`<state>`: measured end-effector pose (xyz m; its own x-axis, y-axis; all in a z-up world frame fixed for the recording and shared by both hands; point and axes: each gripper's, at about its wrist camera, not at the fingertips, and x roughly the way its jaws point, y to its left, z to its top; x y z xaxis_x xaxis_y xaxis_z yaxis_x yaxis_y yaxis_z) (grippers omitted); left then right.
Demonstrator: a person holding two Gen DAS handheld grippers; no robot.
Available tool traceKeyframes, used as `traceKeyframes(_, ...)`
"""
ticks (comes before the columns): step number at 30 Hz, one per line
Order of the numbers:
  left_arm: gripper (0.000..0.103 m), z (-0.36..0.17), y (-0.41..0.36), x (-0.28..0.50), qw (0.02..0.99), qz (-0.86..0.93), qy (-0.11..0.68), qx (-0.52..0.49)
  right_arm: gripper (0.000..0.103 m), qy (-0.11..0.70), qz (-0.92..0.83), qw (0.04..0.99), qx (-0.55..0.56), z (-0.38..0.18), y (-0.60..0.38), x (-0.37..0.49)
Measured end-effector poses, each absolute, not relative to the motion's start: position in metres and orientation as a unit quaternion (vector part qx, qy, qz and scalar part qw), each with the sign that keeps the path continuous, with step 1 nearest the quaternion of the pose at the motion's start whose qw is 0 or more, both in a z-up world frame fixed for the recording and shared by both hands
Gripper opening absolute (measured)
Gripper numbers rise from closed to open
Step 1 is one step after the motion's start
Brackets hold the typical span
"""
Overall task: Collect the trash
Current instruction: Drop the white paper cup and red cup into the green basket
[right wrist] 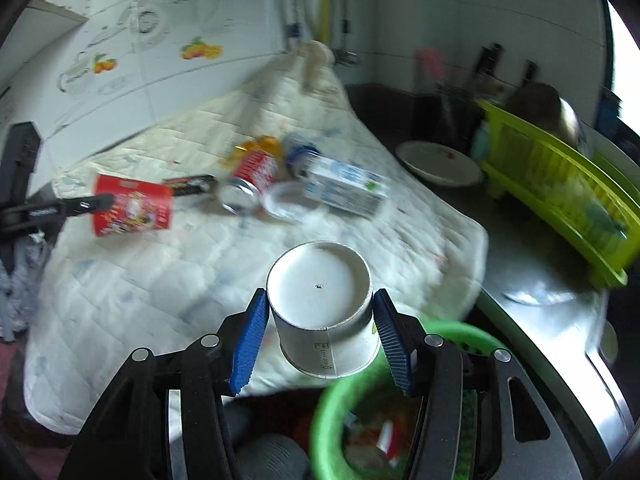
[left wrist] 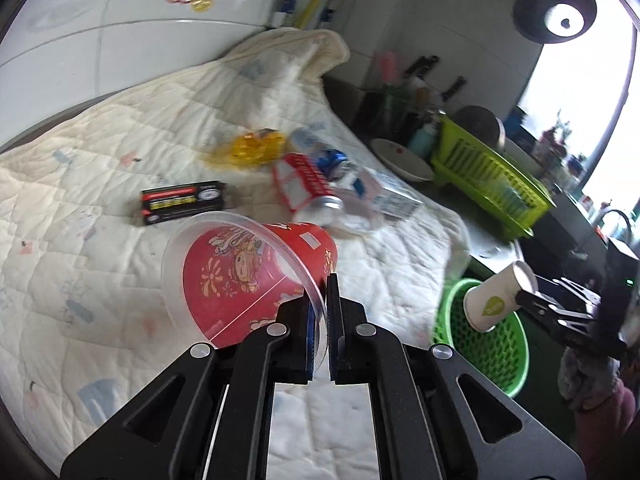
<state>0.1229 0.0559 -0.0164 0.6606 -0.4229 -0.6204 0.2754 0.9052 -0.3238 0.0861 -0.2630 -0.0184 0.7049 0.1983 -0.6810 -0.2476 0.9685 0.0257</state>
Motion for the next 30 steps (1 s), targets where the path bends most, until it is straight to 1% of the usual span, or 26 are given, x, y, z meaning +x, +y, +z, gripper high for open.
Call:
traceKeyframes(7, 0.004, -0.005, -0.023, 0.107, 0.891, -0.273, 0.356, -0.065, 0.053, 0.4, 0.024, 0.916, -0.006, -0.052, -0.341, 0.058)
traceKeyframes(13, 0.004, -0.011, -0.104, 0.103, 0.867, -0.335, 0.367, -0.029, 0.054, 0.406, -0.024, 0.913, 0.03, -0.071, -0.389, 0.039)
traceKeyframes(19, 0.004, -0.027, -0.176, 0.104, 0.842, -0.378, 0.385, 0.002, 0.059, 0.394, -0.043, 0.917, 0.046, -0.07, -0.41, 0.022)
traceKeyframes(20, 0.004, -0.031, -0.189, 0.103, 0.838, -0.385, 0.387, 0.01, 0.062, 0.392, -0.045, 0.918, 0.047, -0.069, -0.413, 0.018)
traceKeyframes(30, 0.005, -0.073, -0.273, 0.109, 0.796, -0.417, 0.437, 0.045, 0.069, 0.367, -0.061, 0.927, 0.049, -0.056, -0.431, -0.012)
